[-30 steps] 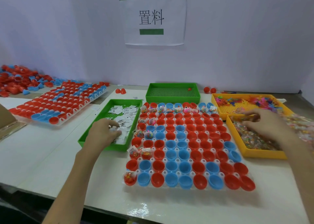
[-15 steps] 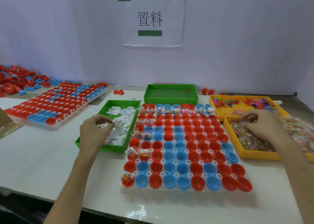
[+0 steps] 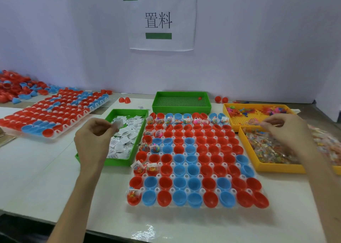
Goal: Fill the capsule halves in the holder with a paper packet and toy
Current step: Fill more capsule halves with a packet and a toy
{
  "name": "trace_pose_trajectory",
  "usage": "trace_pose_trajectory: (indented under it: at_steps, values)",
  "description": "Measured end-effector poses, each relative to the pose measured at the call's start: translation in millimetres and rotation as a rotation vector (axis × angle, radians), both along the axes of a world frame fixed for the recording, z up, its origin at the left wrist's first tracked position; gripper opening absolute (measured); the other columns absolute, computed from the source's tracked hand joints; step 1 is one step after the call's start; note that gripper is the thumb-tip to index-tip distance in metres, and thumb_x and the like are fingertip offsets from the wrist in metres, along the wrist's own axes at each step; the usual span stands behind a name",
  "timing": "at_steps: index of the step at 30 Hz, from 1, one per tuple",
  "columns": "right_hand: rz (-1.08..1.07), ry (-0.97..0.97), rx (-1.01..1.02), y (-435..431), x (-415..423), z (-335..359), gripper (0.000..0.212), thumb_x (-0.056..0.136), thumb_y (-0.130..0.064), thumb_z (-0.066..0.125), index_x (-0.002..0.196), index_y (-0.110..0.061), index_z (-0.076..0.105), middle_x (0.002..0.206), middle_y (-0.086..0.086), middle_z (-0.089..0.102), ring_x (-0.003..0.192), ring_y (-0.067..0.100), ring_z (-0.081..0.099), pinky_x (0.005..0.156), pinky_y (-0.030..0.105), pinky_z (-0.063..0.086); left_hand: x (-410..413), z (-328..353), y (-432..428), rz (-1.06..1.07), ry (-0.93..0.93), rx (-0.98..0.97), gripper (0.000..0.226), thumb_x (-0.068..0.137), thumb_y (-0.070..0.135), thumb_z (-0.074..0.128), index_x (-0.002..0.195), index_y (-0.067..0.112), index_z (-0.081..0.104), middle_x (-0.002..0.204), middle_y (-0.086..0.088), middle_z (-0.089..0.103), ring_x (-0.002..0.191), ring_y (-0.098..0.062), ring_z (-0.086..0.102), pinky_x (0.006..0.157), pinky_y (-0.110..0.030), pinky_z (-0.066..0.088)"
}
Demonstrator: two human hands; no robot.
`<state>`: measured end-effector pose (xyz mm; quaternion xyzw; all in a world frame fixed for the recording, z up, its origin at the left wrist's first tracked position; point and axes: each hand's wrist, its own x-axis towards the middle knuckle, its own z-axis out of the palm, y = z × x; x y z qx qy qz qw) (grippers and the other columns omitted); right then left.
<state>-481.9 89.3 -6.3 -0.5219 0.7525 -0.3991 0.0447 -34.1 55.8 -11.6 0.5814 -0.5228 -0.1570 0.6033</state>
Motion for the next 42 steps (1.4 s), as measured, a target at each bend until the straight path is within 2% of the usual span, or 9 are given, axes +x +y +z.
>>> trace_pose_trajectory:
  at_steps: [7,11,16,20,23,27,30,36,42]
  values:
    - [0.12,0.05,0.235,6.0,-17.1,2.9,0.024,0.078,-0.006,0.083,0.08,-0.027,0.072,0.08,-0.002,0.07,0.078,0.015,0.064,0.06,0.025,0.042,-33.8,24.2,29.2,-0.126,0.138,-0.071,0.012,0.083,0.019,0.079,0.09,0.027,0.074,0.078,0.009,0.075,0.075,-0.007,0.072,0.069,-0.018,0.057]
    - [0.118,0.051,0.222,5.1,-17.6,-1.1,0.01,0.083,-0.02,0.08,0.084,-0.027,0.073,0.087,0.0,0.071,0.078,0.016,0.064,0.061,0.028,0.045,-55.2,17.8,36.3,-0.049,0.05,-0.062,0.02,0.082,0.023,0.081,0.076,0.037,0.067,0.071,0.012,0.071,0.07,-0.008,0.069,0.066,-0.019,0.054]
    - [0.176,0.06,0.334,5.1,-21.3,1.8,0.01,0.084,-0.024,0.08,0.083,-0.031,0.072,0.088,-0.001,0.068,0.081,0.016,0.064,0.061,0.03,0.047,-30.0,11.0,18.5,0.115,-0.049,0.033,0.018,0.08,0.034,0.081,0.084,0.018,0.073,0.069,0.011,0.065,0.066,-0.004,0.063,0.06,-0.014,0.042]
    - [0.139,0.095,0.239,0.3,-17.9,-1.1,0.018,0.084,-0.016,0.079,0.077,-0.03,0.073,0.083,-0.003,0.069,0.08,0.015,0.062,0.066,0.031,0.045,13.3,9.1,3.1,0.175,-0.072,0.167,0.033,0.074,0.022,0.087,0.099,0.008,0.072,0.087,-0.007,0.071,0.08,-0.024,0.067,0.074,-0.031,0.051]
    - [0.062,0.044,0.11,-0.4,-17.4,-2.1,0.019,0.084,-0.013,0.079,0.075,-0.028,0.071,0.081,-0.003,0.07,0.079,0.015,0.062,0.072,0.033,0.046,27.7,6.1,2.9,0.175,-0.096,0.172,0.041,0.076,0.013,0.085,0.114,0.007,0.07,0.103,-0.013,0.073,0.086,-0.02,0.065,0.076,-0.027,0.049]
    - [0.074,0.07,-0.089,1.9,-5.3,2.9,0.012,0.084,-0.022,0.079,0.077,-0.03,0.073,0.083,-0.014,0.067,0.076,0.009,0.059,0.062,0.028,0.043,16.1,12.0,19.8,0.157,-0.052,0.03,0.014,0.085,0.009,0.075,0.098,0.016,0.076,0.092,-0.009,0.075,0.074,-0.012,0.066,0.075,-0.02,0.052]
    - [0.14,0.071,-0.172,1.3,15.1,6.0,0.009,0.084,-0.021,0.079,0.081,-0.028,0.074,0.083,-0.017,0.067,0.074,0.008,0.058,0.06,0.021,0.04,-9.7,15.6,48.1,-0.005,0.174,-0.02,0.014,0.086,0.013,0.075,0.083,0.026,0.074,0.078,-0.001,0.076,0.074,-0.018,0.073,0.076,-0.028,0.061]
    - [0.566,-0.563,-0.186,12.3,71.1,22.5,0.016,0.076,-0.02,0.076,0.089,-0.01,0.074,0.077,0.004,0.073,0.066,0.013,0.066,0.063,0.02,0.056,-95.7,24.2,89.5,-0.424,0.472,0.025,0.007,0.085,0.011,0.074,0.081,0.017,0.077,0.078,-0.008,0.077,0.074,-0.023,0.076,0.065,-0.021,0.058]
    - [1.048,-0.794,-0.064,22.5,126.7,22.0,0.019,0.073,-0.026,0.085,0.076,-0.012,0.073,0.082,0.011,0.07,0.059,0.02,0.065,0.062,0.027,0.056,-141.3,19.7,97.3,-0.504,0.691,0.095,0.004,0.089,0.003,0.069,0.087,0.004,0.073,0.078,-0.013,0.077,0.079,-0.024,0.077,0.067,-0.022,0.059]
